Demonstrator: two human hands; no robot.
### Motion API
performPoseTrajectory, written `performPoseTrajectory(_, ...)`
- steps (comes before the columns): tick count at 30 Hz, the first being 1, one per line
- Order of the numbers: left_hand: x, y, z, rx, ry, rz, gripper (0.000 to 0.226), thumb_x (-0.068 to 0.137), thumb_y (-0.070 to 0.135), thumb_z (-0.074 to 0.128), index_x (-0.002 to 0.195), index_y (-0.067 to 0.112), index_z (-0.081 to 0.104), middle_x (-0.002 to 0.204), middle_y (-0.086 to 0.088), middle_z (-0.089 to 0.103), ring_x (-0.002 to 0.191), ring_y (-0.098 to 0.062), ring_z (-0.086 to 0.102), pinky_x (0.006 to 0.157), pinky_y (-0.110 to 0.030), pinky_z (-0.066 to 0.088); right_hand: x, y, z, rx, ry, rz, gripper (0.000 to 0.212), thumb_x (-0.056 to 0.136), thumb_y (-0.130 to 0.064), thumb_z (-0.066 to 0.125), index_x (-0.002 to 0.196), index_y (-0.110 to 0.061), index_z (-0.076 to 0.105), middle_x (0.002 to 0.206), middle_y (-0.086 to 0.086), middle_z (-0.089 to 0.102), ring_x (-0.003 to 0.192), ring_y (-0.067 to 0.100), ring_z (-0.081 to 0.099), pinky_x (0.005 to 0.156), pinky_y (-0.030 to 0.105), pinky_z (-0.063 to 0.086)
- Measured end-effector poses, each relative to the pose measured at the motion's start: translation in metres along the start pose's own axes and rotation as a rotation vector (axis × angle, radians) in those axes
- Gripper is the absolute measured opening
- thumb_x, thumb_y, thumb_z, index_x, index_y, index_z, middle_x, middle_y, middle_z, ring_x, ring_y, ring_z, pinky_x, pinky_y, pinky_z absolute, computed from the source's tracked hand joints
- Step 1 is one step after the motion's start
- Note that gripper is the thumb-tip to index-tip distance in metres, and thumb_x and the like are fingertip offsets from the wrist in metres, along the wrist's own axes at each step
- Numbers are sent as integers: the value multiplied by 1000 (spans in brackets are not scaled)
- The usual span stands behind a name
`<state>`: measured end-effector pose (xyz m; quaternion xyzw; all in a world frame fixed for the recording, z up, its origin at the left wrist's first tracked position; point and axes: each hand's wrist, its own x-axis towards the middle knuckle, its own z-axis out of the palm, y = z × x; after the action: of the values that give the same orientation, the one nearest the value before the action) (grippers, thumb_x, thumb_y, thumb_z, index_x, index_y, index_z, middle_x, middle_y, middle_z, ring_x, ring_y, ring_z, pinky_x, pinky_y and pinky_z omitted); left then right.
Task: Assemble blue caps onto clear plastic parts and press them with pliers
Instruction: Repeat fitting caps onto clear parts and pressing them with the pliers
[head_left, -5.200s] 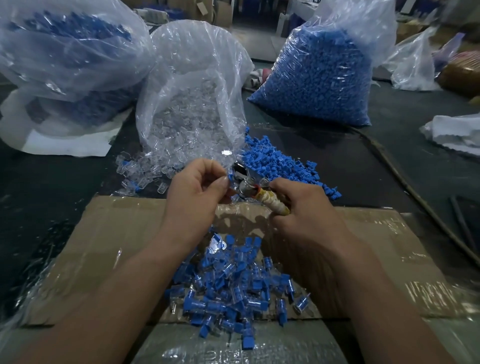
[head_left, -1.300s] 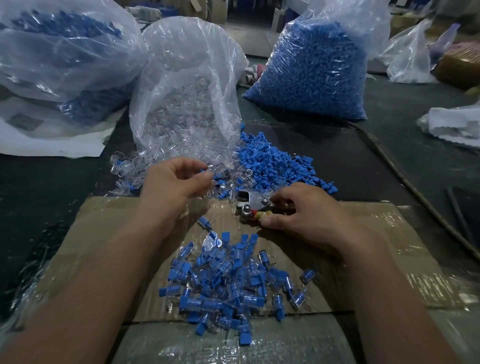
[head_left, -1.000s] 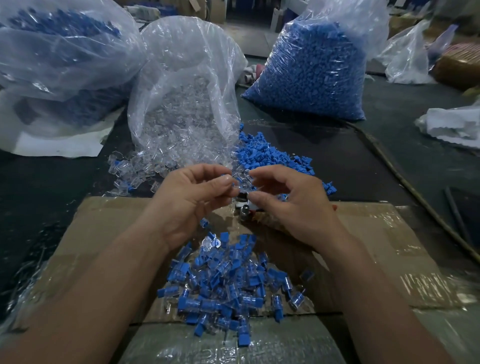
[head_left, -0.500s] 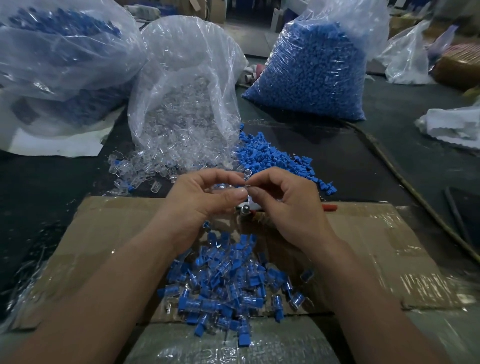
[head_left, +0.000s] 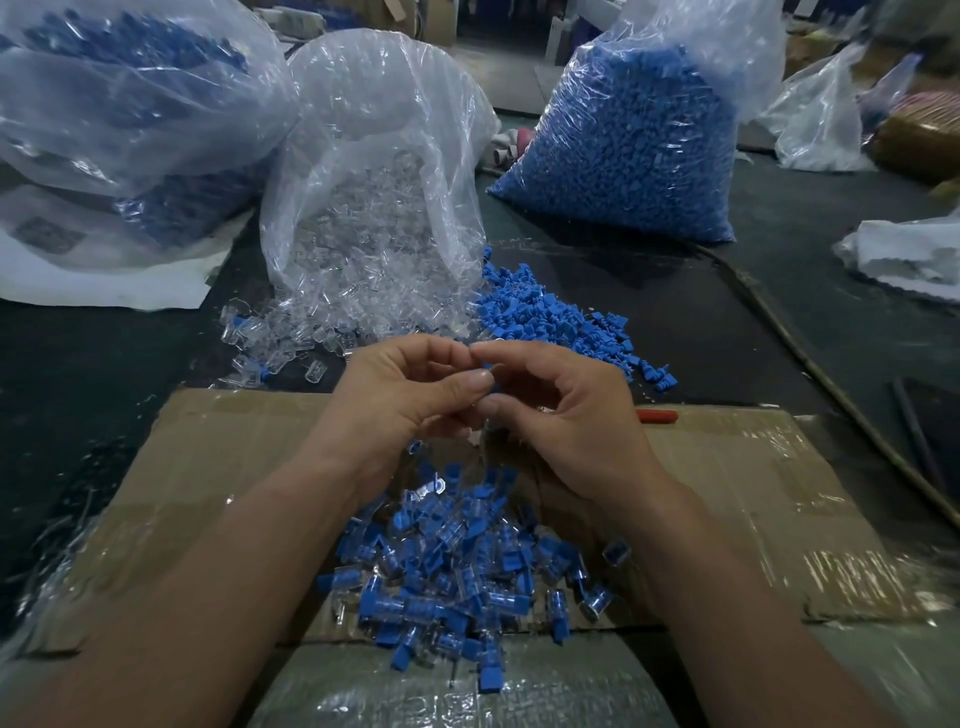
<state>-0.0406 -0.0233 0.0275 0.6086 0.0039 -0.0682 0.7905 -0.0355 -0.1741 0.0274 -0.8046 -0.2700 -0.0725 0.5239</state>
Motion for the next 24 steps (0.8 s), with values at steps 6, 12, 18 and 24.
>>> performPoseTrajectory(6, -1, 1, 0, -69, -54, -30, 21, 54, 6, 68, 75, 8, 64, 64, -7, 69, 54, -14, 66, 51, -20, 53, 1, 4, -3, -69, 83, -4, 31, 78, -4, 69, 96, -28, 64, 85, -25, 62, 84, -5, 63, 75, 10, 48)
performPoseTrajectory(12, -1, 1, -1, -9, -67, -13, 33, 59, 3, 65, 91, 10, 64, 71, -5, 70, 60, -16, 67, 52, -19, 53, 1, 6, -5, -84, 127, 8, 32, 77, -3, 70, 98, -26, 64, 85, -24, 61, 84, -6, 62, 76, 10, 48)
performPoseTrajectory(18, -4, 1, 2, -16, -61, -12, 30, 62, 0, 62, 90, 12, 66, 81, -11, 62, 62, -14, 68, 57, -17, 53, 2, 4, -6, -36, 180, 45, 36, 78, -1, 68, 95, -32, 63, 87, -22, 63, 85, -4, 63, 79, 14, 50)
performPoseTrajectory(24, -3, 0, 2, 302, 55, 165, 30, 68, -3, 72, 85, 21, 66, 79, 1, 67, 64, -10, 66, 61, -15, 52, 1, 1, -5, 17, 159, 85, 34, 81, -2, 66, 85, -36, 64, 79, -15, 66, 76, 6, 66, 74, 23, 55)
